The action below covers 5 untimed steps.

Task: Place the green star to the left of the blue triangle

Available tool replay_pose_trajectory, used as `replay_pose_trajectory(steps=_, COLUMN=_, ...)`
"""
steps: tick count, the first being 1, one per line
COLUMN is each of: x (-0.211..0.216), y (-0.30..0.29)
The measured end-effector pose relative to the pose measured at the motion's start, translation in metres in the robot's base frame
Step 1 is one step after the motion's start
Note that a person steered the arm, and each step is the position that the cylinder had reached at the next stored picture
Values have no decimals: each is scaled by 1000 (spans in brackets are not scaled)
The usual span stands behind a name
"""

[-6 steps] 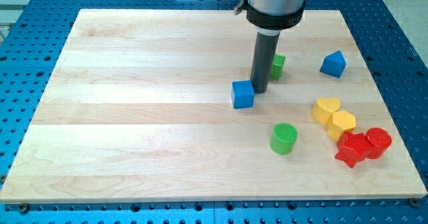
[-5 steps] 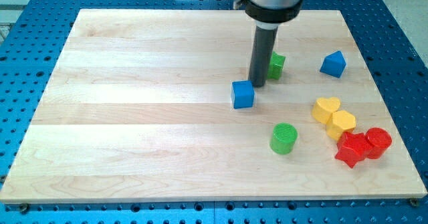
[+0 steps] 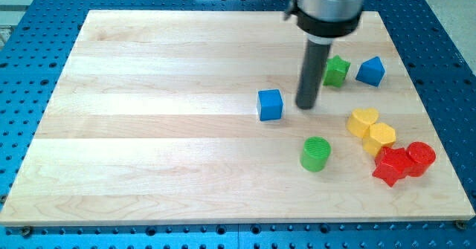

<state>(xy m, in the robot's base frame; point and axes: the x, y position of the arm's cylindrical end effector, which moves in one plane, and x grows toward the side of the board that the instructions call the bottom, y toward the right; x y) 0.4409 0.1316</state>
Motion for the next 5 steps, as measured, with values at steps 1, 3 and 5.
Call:
replay_pose_trajectory(steps=1, x=-17, y=26)
replay_pose_trajectory(steps=3, x=-32, y=21)
replay_pose_trajectory(steps=5, x=-34, y=11)
